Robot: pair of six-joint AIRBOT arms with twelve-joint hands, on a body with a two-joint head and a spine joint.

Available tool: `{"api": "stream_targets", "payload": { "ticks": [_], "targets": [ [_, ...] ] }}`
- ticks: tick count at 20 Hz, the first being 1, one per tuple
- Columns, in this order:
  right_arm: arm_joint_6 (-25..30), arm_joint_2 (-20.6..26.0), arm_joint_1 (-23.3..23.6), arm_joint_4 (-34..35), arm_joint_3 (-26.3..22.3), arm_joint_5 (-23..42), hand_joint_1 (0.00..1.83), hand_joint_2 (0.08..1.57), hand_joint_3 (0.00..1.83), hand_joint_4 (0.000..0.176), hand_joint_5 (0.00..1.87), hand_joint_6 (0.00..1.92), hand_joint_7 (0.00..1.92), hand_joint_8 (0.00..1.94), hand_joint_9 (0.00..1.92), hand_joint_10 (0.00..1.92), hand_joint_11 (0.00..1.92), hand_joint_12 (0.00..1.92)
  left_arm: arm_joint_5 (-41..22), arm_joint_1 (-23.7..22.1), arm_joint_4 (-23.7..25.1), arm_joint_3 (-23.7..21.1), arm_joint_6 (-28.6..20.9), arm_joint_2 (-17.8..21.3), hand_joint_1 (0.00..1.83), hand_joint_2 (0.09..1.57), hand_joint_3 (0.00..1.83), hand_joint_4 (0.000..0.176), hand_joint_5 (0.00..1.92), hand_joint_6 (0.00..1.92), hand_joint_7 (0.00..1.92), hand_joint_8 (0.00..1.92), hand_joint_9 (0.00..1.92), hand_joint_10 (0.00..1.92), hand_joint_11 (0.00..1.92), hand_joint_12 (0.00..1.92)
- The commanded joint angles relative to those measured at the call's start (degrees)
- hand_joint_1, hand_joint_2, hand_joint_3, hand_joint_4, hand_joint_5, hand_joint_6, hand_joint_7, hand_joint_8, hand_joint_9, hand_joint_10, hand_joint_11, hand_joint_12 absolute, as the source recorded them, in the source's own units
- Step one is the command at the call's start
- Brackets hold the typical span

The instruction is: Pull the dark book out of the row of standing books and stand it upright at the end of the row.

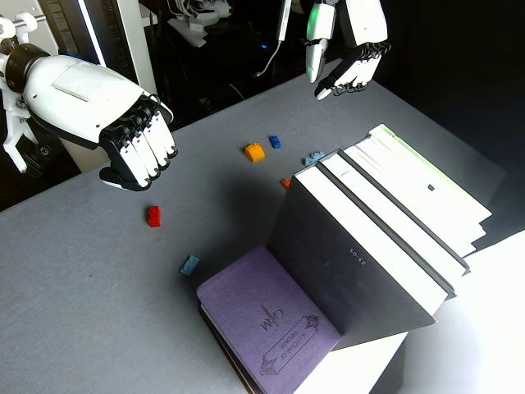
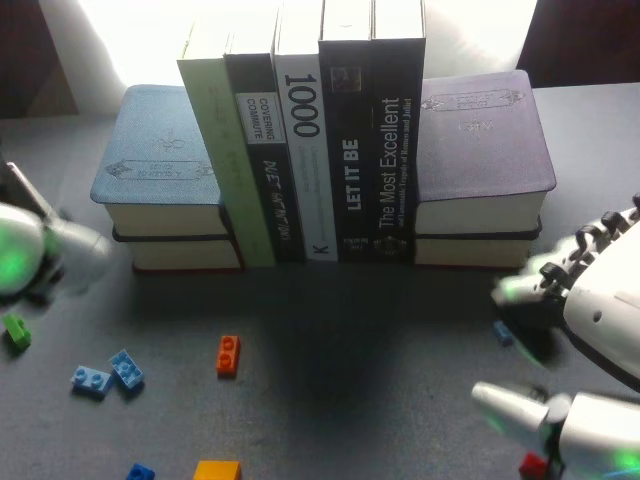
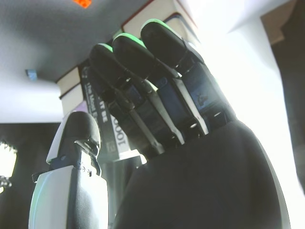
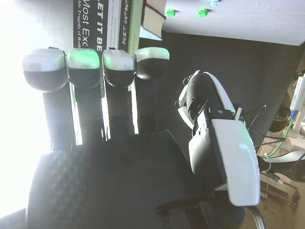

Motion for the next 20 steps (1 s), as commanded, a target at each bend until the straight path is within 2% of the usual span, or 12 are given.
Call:
{"api": "stream_targets", "payload": {
  "ticks": [1,4,6,7,9,10,12,14,15,16,18,20],
  "targets": [
    [0.02,0.22,0.44,-1.90,-0.79,7.26,0.01,1.22,0.08,0.000,0.04,0.09,0.05,0.01,0.00,0.01,0.00,0.00,-3.71,-0.80,2.47,0.15,-0.20,0.36,0.02,1.31,0.00,0.069,0.20,0.00,0.26,0.00,0.29,0.00,0.36,0.14],
    [-0.29,0.24,0.45,0.87,-2.13,11.61,0.02,1.22,0.05,0.000,0.10,0.10,0.06,0.01,0.02,0.01,0.00,0.00,-3.71,-0.83,2.45,0.10,-0.20,0.36,0.03,1.31,0.00,0.055,0.24,0.01,0.26,0.00,0.30,0.00,0.35,0.08],
    [-1.05,0.24,0.46,1.65,-2.92,12.44,0.00,1.21,0.04,0.000,0.10,0.10,0.07,0.01,0.01,0.00,0.00,0.00,-3.71,-0.83,2.43,0.04,-0.20,0.36,0.15,1.29,0.00,0.024,0.25,0.00,0.22,0.00,0.26,0.00,0.34,0.06],
    [-1.09,0.24,0.46,1.71,-3.06,12.45,0.00,1.21,0.04,0.000,0.11,0.10,0.07,0.01,0.01,0.00,0.00,0.00,-3.72,-0.83,2.43,0.03,-0.20,0.36,0.15,1.29,0.00,0.017,0.22,0.00,0.20,0.00,0.26,0.00,0.34,0.06],
    [-2.24,0.12,0.91,1.72,-3.81,12.64,0.00,1.21,0.04,0.009,0.07,0.09,0.04,0.00,0.00,0.00,0.00,0.00,-3.72,-0.93,2.43,0.00,-0.20,0.36,0.01,1.29,0.00,0.046,0.22,0.01,0.19,0.00,0.23,0.00,0.31,0.05],
    [-3.47,-0.18,1.58,1.72,-3.96,13.08,0.00,1.20,0.04,0.016,0.12,0.11,0.06,0.01,0.00,0.00,0.00,0.00,-3.72,-0.93,2.42,-0.04,-0.20,0.36,0.10,1.28,0.00,0.031,0.23,0.01,0.21,0.01,0.25,0.01,0.33,0.06],
    [-5.11,-0.66,2.92,1.72,-3.93,14.39,0.00,1.19,0.03,0.035,0.31,0.19,0.08,0.02,0.00,0.00,0.00,0.00,-3.72,-0.95,2.42,-0.03,-0.20,0.37,0.06,1.29,0.00,0.046,0.20,0.00,0.19,0.00,0.23,0.00,0.30,0.04],
    [-7.49,-1.18,4.78,1.72,-3.94,14.71,0.00,1.20,0.01,0.045,0.40,0.42,0.11,0.00,0.00,0.00,0.00,0.00,-3.71,-0.93,2.43,0.01,-0.20,0.37,0.02,1.28,0.00,0.058,0.21,0.00,0.19,0.00,0.23,0.00,0.30,0.04],
    [-8.17,-1.65,5.95,1.72,-3.89,14.67,0.00,1.21,0.01,0.039,0.43,0.52,0.12,0.00,0.00,0.00,0.00,0.00,-3.71,-0.93,2.43,0.01,-0.20,0.37,0.08,1.29,0.00,0.038,0.21,0.00,0.19,0.00,0.22,0.00,0.28,0.03],
    [-8.26,-2.12,7.05,1.72,-3.83,14.36,0.00,1.21,0.01,0.033,0.46,0.59,0.13,0.00,0.00,0.00,0.00,0.00,-3.71,-0.93,2.43,-0.01,-0.20,0.37,0.09,1.29,0.00,0.034,0.20,0.00,0.19,0.00,0.21,0.00,0.27,0.03],
    [-8.45,-3.97,9.78,1.72,-3.66,13.73,0.00,1.22,0.01,0.027,0.53,0.64,0.11,0.00,0.00,0.00,0.00,0.00,-3.71,-0.93,2.43,-0.01,-0.20,0.37,0.00,1.29,0.00,0.048,0.19,0.00,0.18,0.00,0.20,0.00,0.28,0.03],
    [-9.67,-5.88,12.82,1.87,-3.10,12.93,0.04,1.21,0.00,0.009,0.66,0.66,0.14,0.01,0.00,0.00,0.00,0.00,-3.71,-0.93,2.43,-0.03,-0.20,0.37,0.04,1.30,0.00,0.036,0.21,0.01,0.20,0.00,0.23,0.01,0.31,0.05]
  ]
}}
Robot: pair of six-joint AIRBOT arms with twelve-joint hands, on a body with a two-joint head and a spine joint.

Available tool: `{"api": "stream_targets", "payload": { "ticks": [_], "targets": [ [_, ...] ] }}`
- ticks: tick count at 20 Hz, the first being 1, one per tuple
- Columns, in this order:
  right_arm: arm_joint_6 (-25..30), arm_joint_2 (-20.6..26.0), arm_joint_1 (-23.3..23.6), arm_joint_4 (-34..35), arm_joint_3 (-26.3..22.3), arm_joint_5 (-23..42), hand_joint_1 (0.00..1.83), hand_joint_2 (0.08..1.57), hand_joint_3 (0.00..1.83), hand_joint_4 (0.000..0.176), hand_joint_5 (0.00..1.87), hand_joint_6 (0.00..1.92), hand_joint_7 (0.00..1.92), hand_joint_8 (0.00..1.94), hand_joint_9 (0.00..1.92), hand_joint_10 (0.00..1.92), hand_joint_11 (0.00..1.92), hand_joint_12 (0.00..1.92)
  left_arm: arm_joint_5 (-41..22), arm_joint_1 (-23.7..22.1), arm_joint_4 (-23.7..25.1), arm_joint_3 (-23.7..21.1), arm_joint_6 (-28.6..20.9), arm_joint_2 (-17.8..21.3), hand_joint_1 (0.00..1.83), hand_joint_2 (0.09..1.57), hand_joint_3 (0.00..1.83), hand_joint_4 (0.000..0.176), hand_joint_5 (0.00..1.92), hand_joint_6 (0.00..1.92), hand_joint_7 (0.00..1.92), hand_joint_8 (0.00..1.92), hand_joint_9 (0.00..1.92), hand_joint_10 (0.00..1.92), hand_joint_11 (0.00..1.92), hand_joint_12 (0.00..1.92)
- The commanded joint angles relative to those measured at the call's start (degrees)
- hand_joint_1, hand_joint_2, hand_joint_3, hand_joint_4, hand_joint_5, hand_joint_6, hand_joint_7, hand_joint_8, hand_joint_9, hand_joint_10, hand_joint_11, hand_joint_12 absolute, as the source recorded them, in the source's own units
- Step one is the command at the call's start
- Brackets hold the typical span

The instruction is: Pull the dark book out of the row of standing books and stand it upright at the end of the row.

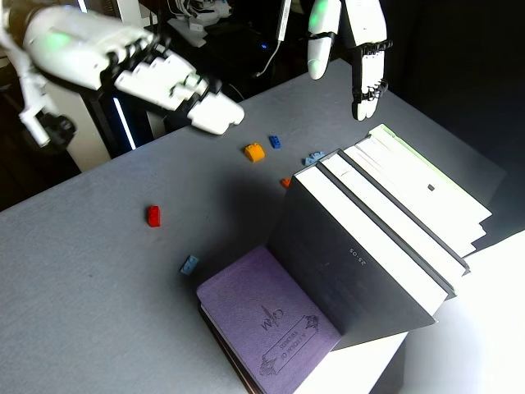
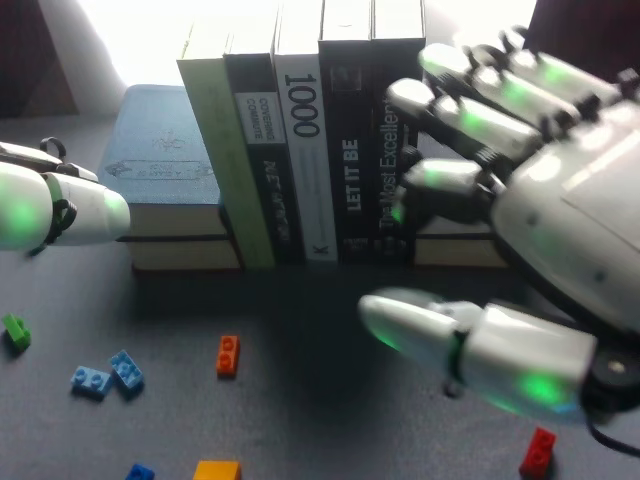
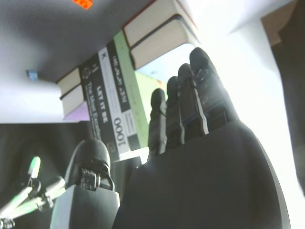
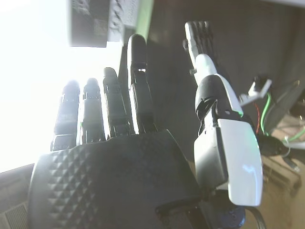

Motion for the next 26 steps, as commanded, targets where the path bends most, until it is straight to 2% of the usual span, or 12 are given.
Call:
{"api": "stream_targets", "payload": {
  "ticks": [1,3,6,8,10,11,13,14,17,18,20,26],
  "targets": [
    [-0.41,-0.15,1.62,-4.00,0.24,4.51,0.02,1.21,0.00,0.000,0.70,0.67,0.15,0.01,0.00,0.00,0.00,0.00,-3.53,-0.87,2.27,0.00,-0.18,0.37,0.11,1.30,0.00,0.027,0.23,0.01,0.21,0.01,0.25,0.01,0.32,0.05],
    [-0.76,-2.70,4.97,-3.97,2.20,4.59,0.00,1.22,0.00,0.006,0.66,0.70,0.14,0.00,0.00,0.00,0.00,0.00,-3.52,-0.86,2.27,0.00,-0.18,0.37,0.01,1.29,0.00,0.038,0.23,0.01,0.19,0.00,0.22,0.00,0.28,0.04],
    [-2.21,-6.09,6.57,-3.97,5.71,4.69,0.00,1.21,0.00,0.000,0.67,0.71,0.17,0.01,0.00,0.00,0.00,0.00,-3.51,-0.86,2.28,0.02,-0.18,0.37,0.06,1.30,0.00,0.029,0.25,0.00,0.20,0.00,0.25,0.01,0.31,0.05],
    [-2.47,-7.82,7.04,-3.98,8.33,4.81,0.00,1.19,0.00,0.028,0.62,0.77,0.16,0.00,0.00,0.00,0.00,0.00,-3.51,-0.86,2.28,0.03,-0.18,0.37,0.00,1.29,0.00,0.046,0.23,0.00,0.21,0.00,0.24,0.00,0.30,0.05],
    [-2.54,-9.50,8.10,-4.01,11.21,4.81,0.00,1.20,0.00,0.006,0.65,0.75,0.18,0.01,0.00,0.00,0.00,0.00,-3.52,-0.87,2.29,0.03,-0.18,0.37,0.08,1.29,0.00,0.035,0.25,0.00,0.22,0.00,0.26,0.00,0.32,0.05],
    [-2.74,-10.18,8.64,-4.06,12.26,4.63,0.00,1.19,0.00,0.022,0.63,0.74,0.16,0.00,0.00,0.00,0.00,0.00,-3.52,-0.87,2.29,0.03,-0.18,0.37,0.02,1.29,0.00,0.041,0.23,0.00,0.20,0.00,0.25,0.00,0.33,0.05],
    [-2.82,-11.38,9.53,-4.56,13.92,4.40,0.00,1.19,0.00,0.015,0.62,0.74,0.14,0.00,0.00,0.00,0.00,0.00,-3.52,-0.87,2.31,0.05,-0.18,0.37,0.00,1.28,0.00,0.042,0.23,0.01,0.23,0.01,0.26,0.00,0.31,0.05],
    [-2.84,-12.02,9.95,-4.96,14.66,4.44,0.00,1.20,0.00,0.000,0.67,0.72,0.18,0.01,0.00,0.00,0.00,0.00,-3.52,-0.87,2.31,0.06,-0.18,0.37,0.03,1.30,0.00,0.033,0.24,0.01,0.22,0.01,0.26,0.00,0.32,0.06],
    [-3.65,-14.46,11.35,-5.37,17.72,4.89,0.00,1.20,0.00,0.000,0.66,0.71,0.18,0.01,0.00,0.00,0.00,0.00,-3.52,-0.87,2.29,0.04,-0.18,0.37,0.01,1.30,0.00,0.035,0.22,0.00,0.21,0.00,0.25,0.00,0.33,0.06],
    [-3.86,-15.16,11.73,-5.38,18.74,4.73,0.00,1.20,0.00,0.000,0.62,0.73,0.16,0.00,0.00,0.00,0.00,0.00,-3.52,-0.87,2.28,0.03,-0.18,0.37,0.00,1.29,0.00,0.045,0.21,0.00,0.21,0.00,0.24,0.00,0.33,0.06],
    [-5.52,-17.47,13.07,-5.38,21.67,4.35,0.00,1.21,0.00,0.000,0.66,0.75,0.17,0.01,0.00,0.00,0.00,0.00,-3.52,-0.87,2.28,0.00,-0.18,0.37,0.06,1.29,0.00,0.036,0.21,0.00,0.19,0.00,0.24,0.00,0.31,0.05],
    [-6.50,-21.60,14.59,-5.40,26.39,3.83,0.00,1.22,0.01,0.000,0.62,0.78,0.18,0.02,0.00,0.00,0.00,0.00,-3.49,-0.85,2.26,-0.07,-0.18,0.37,0.01,1.30,0.00,0.042,0.19,0.00,0.17,0.00,0.21,0.00,0.30,0.05]
  ]
}}
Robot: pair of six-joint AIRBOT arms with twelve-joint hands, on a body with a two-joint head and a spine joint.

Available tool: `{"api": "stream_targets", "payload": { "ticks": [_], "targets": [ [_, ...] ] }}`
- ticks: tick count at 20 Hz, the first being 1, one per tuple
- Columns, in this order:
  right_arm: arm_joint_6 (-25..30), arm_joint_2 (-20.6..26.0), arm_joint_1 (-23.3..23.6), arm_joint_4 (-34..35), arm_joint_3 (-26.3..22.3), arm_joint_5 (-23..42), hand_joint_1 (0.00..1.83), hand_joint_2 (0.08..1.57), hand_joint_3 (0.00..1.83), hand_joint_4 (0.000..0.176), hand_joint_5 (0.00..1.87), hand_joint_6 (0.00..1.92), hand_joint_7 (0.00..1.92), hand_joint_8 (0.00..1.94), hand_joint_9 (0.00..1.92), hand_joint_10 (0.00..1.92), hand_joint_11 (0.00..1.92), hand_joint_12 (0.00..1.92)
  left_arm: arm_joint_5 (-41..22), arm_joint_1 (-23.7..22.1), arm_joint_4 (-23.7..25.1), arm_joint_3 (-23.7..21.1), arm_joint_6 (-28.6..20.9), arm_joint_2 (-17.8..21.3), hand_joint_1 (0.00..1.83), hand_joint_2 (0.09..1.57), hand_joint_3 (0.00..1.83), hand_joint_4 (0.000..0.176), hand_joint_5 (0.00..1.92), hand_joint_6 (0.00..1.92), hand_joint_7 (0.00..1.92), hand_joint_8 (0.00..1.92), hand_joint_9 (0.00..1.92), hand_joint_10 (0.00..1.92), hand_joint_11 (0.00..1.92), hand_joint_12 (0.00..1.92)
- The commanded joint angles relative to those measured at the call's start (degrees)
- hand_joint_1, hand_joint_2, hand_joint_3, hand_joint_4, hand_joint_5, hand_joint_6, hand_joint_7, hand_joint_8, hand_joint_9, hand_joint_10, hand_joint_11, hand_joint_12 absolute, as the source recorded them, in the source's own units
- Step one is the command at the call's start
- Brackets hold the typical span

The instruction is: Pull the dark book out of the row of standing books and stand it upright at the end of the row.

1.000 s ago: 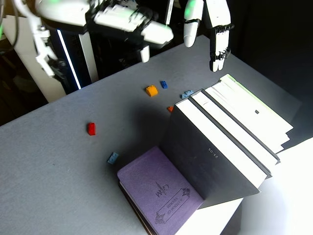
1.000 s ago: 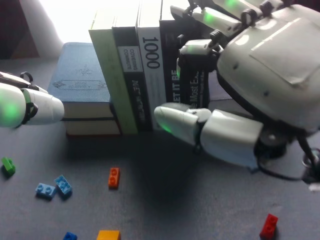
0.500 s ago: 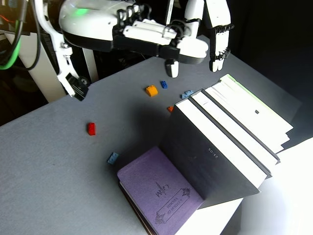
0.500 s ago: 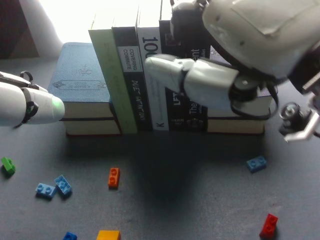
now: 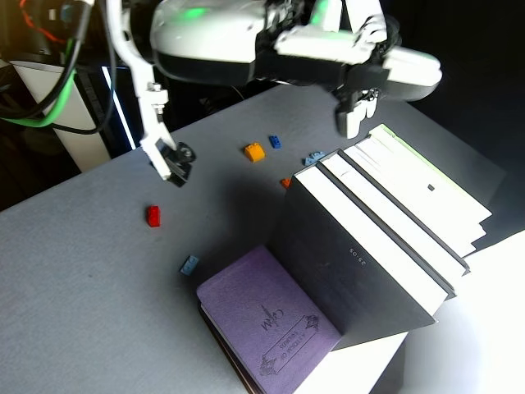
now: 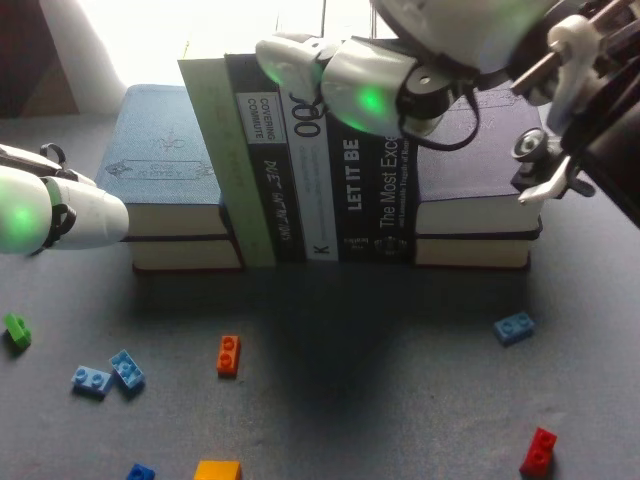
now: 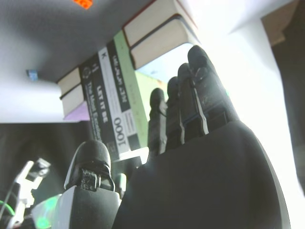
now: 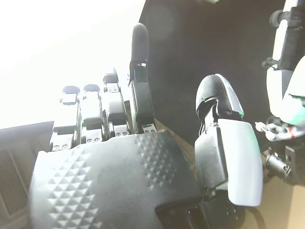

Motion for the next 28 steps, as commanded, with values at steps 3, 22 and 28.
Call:
{"api": "stream_targets", "payload": {
  "ticks": [3,22,28],
  "targets": [
    [-0.14,-0.20,-0.08,-3.86,0.63,5.11,0.00,1.22,0.00,0.000,0.68,0.71,0.22,0.02,0.00,0.00,0.00,0.00,-3.15,-0.83,2.26,-0.16,-0.16,0.37,0.07,1.29,0.00,0.037,0.24,0.01,0.21,0.01,0.25,0.01,0.34,0.07],
    [-3.56,3.11,-4.63,-1.14,-6.59,6.66,0.00,1.22,0.00,0.000,0.74,0.63,0.27,0.01,0.00,0.00,0.00,0.00,-3.17,-1.12,2.27,-0.20,-0.16,0.61,0.00,1.29,0.00,0.042,0.24,0.01,0.23,0.01,0.27,0.01,0.33,0.07],
    [-6.94,5.00,-4.83,3.80,-12.31,6.44,0.00,1.22,0.00,0.000,0.79,0.55,0.30,0.01,0.00,0.00,0.00,0.00,-3.17,-1.11,2.27,-0.23,-0.16,0.61,0.03,1.29,0.00,0.042,0.24,0.00,0.24,0.00,0.29,0.00,0.35,0.09]
  ]
}}
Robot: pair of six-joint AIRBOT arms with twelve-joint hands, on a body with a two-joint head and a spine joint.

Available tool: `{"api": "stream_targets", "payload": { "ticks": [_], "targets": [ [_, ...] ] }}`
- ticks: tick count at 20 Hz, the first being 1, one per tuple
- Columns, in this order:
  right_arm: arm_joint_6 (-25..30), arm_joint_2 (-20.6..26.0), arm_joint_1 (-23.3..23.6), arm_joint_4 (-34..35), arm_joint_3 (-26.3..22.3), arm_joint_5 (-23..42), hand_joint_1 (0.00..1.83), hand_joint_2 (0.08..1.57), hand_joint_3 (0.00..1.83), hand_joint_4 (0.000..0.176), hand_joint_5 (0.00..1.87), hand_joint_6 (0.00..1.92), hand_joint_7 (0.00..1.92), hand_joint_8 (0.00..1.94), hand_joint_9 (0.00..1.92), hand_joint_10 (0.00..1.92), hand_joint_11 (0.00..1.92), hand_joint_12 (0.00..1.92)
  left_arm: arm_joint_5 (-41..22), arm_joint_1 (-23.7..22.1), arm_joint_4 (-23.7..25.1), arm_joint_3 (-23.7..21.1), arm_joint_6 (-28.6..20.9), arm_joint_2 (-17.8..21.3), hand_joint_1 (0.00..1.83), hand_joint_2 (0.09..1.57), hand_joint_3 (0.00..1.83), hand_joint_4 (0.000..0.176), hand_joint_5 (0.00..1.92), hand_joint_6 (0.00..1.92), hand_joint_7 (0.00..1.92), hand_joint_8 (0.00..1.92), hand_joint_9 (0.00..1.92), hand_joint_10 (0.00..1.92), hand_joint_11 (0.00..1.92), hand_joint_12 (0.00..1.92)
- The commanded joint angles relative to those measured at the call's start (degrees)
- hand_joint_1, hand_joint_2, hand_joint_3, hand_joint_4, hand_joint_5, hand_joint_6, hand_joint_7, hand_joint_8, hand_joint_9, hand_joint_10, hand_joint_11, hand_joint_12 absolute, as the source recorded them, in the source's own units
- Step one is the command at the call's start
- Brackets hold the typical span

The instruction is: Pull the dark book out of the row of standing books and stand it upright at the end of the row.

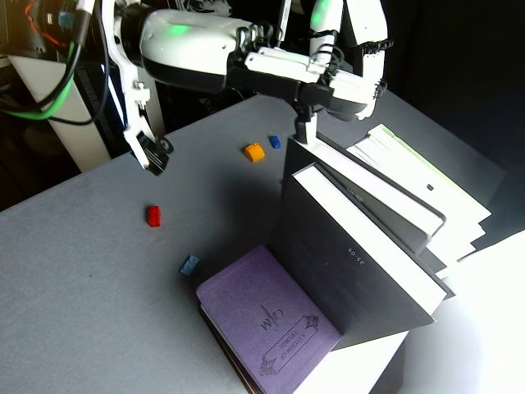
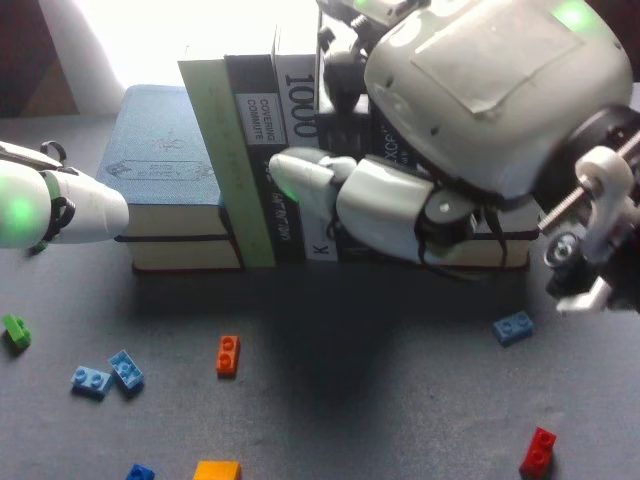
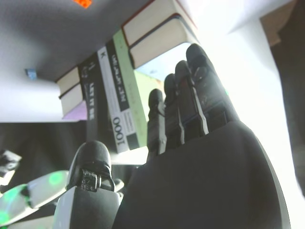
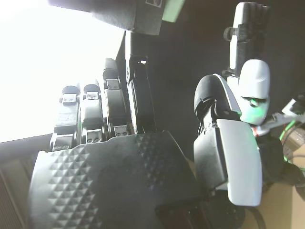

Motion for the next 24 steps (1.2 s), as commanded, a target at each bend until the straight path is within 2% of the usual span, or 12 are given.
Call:
{"api": "stream_targets", "payload": {
  "ticks": [1,2,4,7,8,9,12,14,16,18,21,24],
  "targets": [
    [-0.20,0.76,-0.25,-3.10,-1.25,2.86,0.00,1.21,0.00,0.000,0.77,0.55,0.27,0.00,0.00,0.00,0.00,0.00,-3.50,-0.58,2.25,-0.22,-0.16,0.57,0.01,1.29,0.00,0.053,0.24,0.00,0.24,0.00,0.28,0.00,0.35,0.09],
    [-1.01,1.19,-0.41,-2.10,-2.46,2.86,0.00,1.21,0.00,0.000,0.76,0.55,0.28,0.00,0.00,0.00,0.00,0.00,-3.50,-0.58,2.25,-0.25,-0.16,0.58,0.00,1.28,0.00,0.059,0.25,0.01,0.25,0.00,0.29,0.00,0.35,0.09],
    [-2.50,1.80,-0.13,0.73,-4.26,2.85,0.00,1.21,0.00,0.000,0.80,0.56,0.31,0.02,0.01,0.01,0.00,0.00,-3.50,-0.58,2.26,-0.24,-0.16,0.58,0.04,1.29,0.00,0.045,0.24,0.00,0.25,0.00,0.28,0.00,0.34,0.09],
    [-4.13,2.38,0.08,3.00,-7.29,2.85,0.00,1.21,0.00,0.000,0.78,0.58,0.30,0.01,0.00,0.00,0.00,0.00,-3.49,-0.58,2.26,-0.24,-0.16,0.58,0.00,1.28,0.00,0.063,0.24,0.01,0.24,0.01,0.28,0.01,0.35,0.09],
    [-4.36,2.45,0.02,3.35,-7.83,2.85,0.01,1.22,0.01,0.000,0.80,0.57,0.32,0.02,0.03,0.01,0.00,0.00,-3.49,-0.58,2.26,-0.24,-0.16,0.58,0.04,1.28,0.00,0.045,0.26,0.01,0.25,0.01,0.28,0.01,0.35,0.09],
    [-4.68,2.56,-0.05,3.84,-8.52,2.85,0.02,1.23,0.01,0.000,0.80,0.57,0.32,0.02,0.03,0.01,0.00,0.00,-3.49,-0.58,2.26,-0.24,-0.16,0.58,0.05,1.28,0.00,0.040,0.25,0.01,0.24,0.00,0.27,0.00,0.34,0.09],
    [-5.79,2.84,-0.37,4.28,-10.12,2.83,0.00,1.21,0.00,0.000,0.73,0.55,0.26,0.00,0.00,0.00,0.00,0.00,-3.48,-0.58,2.26,-0.22,-0.16,0.59,0.00,1.28,0.00,0.057,0.25,0.01,0.25,0.00,0.28,0.01,0.34,0.09],
    [-6.16,2.92,-0.51,4.81,-10.94,2.84,0.03,1.22,0.00,0.000,0.81,0.51,0.31,0.01,0.04,0.01,0.00,0.00,-3.48,-0.57,2.26,-0.22,-0.16,0.60,0.05,1.29,0.00,0.051,0.23,0.00,0.23,0.00,0.27,0.00,0.33,0.09],
    [-6.30,3.23,-1.20,4.91,-11.84,2.85,0.00,1.21,0.00,0.000,0.78,0.49,0.27,0.00,0.01,0.00,0.00,0.00,-3.48,-0.58,2.26,-0.23,-0.16,0.76,0.00,1.28,0.00,0.063,0.24,0.01,0.23,0.01,0.27,0.00,0.33,0.09],
    [-6.42,3.73,-2.18,4.93,-12.93,2.85,0.00,1.22,0.00,0.000,0.79,0.49,0.30,0.01,0.02,0.01,0.00,0.00,-3.48,-0.58,2.26,-0.23,-0.16,0.79,0.02,1.29,0.00,0.052,0.26,0.00,0.25,0.00,0.28,0.00,0.33,0.09],
    [-6.45,4.72,-3.96,4.93,-14.88,2.86,0.00,1.21,0.00,0.000,0.81,0.44,0.29,0.00,0.03,0.01,0.00,0.00,-3.48,-0.58,2.26,-0.23,-0.16,0.80,0.00,1.27,0.00,0.054,0.24,0.00,0.24,0.00,0.26,0.00,0.33,0.09],
    [-6.95,5.14,-5.61,4.93,-15.13,2.85,0.01,1.23,0.00,0.000,0.83,0.44,0.32,0.01,0.04,0.01,0.00,0.00,-3.48,-0.58,2.26,-0.24,-0.16,0.80,0.04,1.29,0.00,0.037,0.24,0.00,0.23,0.00,0.26,0.00,0.32,0.08]
  ]
}}
